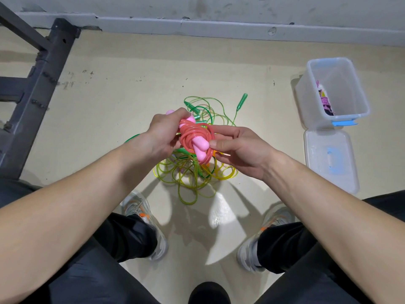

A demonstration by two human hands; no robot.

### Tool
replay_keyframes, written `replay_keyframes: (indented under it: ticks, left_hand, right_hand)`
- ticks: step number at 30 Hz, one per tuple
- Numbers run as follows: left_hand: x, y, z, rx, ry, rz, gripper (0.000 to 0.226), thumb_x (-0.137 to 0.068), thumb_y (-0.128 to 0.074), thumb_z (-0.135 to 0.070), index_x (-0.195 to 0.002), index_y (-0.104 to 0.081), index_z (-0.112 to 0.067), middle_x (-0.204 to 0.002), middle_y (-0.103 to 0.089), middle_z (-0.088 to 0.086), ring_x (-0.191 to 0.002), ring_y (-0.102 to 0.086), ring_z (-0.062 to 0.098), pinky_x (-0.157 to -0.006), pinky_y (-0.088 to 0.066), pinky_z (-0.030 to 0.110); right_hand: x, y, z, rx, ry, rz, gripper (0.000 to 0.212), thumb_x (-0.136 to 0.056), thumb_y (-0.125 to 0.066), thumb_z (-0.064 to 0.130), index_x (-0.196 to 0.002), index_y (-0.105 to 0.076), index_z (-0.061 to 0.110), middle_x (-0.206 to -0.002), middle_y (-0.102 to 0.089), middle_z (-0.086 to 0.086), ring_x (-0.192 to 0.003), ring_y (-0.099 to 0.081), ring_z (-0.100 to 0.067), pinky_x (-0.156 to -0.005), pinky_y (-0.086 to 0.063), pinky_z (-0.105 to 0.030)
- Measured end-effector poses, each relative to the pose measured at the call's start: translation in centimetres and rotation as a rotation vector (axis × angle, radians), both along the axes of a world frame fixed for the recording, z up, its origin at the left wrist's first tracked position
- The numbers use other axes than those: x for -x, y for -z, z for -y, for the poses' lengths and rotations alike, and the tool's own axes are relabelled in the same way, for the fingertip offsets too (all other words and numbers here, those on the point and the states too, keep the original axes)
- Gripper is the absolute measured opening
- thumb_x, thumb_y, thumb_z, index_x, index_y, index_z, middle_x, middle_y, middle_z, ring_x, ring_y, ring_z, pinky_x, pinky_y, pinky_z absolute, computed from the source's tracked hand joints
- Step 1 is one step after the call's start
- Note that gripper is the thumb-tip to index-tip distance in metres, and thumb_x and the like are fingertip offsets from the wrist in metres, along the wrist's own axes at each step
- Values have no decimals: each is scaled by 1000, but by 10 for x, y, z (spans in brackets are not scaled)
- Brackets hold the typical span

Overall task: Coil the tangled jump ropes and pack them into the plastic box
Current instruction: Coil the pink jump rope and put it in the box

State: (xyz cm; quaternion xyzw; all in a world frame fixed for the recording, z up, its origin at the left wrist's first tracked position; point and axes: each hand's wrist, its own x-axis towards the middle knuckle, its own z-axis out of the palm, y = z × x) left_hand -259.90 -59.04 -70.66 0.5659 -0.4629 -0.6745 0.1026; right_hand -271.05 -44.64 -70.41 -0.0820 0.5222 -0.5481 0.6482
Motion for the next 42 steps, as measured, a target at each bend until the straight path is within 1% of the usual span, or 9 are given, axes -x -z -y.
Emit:
replay_keyframes:
  ticks: [4, 11, 16, 21, 25, 30, 35, 38, 42]
  left_hand:
    - [1, 1, -4, 7, -77, -15, 8, -86, -65, -17, -88, -64, -9, -75, -54, 6, -51, -53, 20, -44, -46, 20]
    - [3, 3, -9, 74, -192, -38, 7, -86, -63, -14, -85, -63, -7, -64, -55, 5, -49, -52, 25, -37, -41, 21]
    - [6, 2, -11, 139, -252, -69, 13, -87, -60, -15, -75, -60, -10, -58, -51, 5, -46, -49, 25, -38, -39, 22]
    - [9, 3, -14, 161, -312, -102, 18, -89, -60, -14, -71, -60, -11, -61, -54, 3, -38, -47, 21, -39, -38, 21]
    - [12, -2, -14, 171, -339, -141, 17, -90, -57, -11, -73, -59, -9, -69, -54, 5, -34, -48, 16, -35, -39, 19]
    - [12, 3, -12, 198, -351, -114, 19, -90, -58, -14, -72, -60, -10, -63, -55, 1, -41, -49, 20, -41, -41, 22]
    - [13, 2, -12, 208, -369, -115, 19, -89, -58, -12, -71, -59, -9, -62, -53, 2, -42, -48, 21, -39, -41, 21]
    - [12, 4, -7, 228, -389, -109, 20, -87, -59, -14, -67, -59, -12, -59, -54, 0, -52, -48, 23, -50, -41, 25]
    - [12, 6, -1, 240, -430, -88, 20, -88, -59, -16, -68, -58, -14, -52, -56, -6, -54, -50, 23, -55, -41, 29]
  right_hand:
    - [0, -1, 1, -36, 112, 33, 43, -85, -69, -4, -126, -65, 9, -100, -74, -6, -80, -71, -17, -78, -59, -28]
    - [-13, -4, 1, -111, 385, 175, 39, -88, -68, -5, -126, -62, 1, -91, -73, -9, -70, -73, -13, -61, -56, -17]
    - [-23, -1, 2, -137, 483, 96, 39, -86, -72, -2, -124, -61, -6, -90, -71, -10, -71, -72, -13, -60, -55, -16]
    - [-22, -3, -1, -219, 434, -53, 33, -84, -79, 13, -114, -69, 7, -87, -72, -3, -74, -66, -12, -62, -57, -23]
    - [-21, -7, 3, -145, 477, 12, 17, -87, -75, 7, -101, -67, 3, -76, -70, -6, -61, -67, -11, -62, -57, -20]
    - [-25, -4, 2, -150, 456, -55, 15, -92, -71, 12, -100, -64, 2, -55, -57, 1, -51, -57, -7, -61, -56, -18]
    - [-28, -10, 0, -161, 396, -175, 11, -95, -67, 12, -92, -64, 2, -73, -56, -12, -64, -58, -16, -66, -59, -21]
    - [-27, -18, -4, -153, 301, -273, 1, -93, -68, 7, -92, -68, 7, -78, -63, -8, -73, -61, -21, -70, -58, -27]
    - [-34, -32, -10, -6, 191, -319, 23, -82, -76, 2, -100, -74, 16, -80, -75, 3, -72, -69, -9, -74, -58, -28]
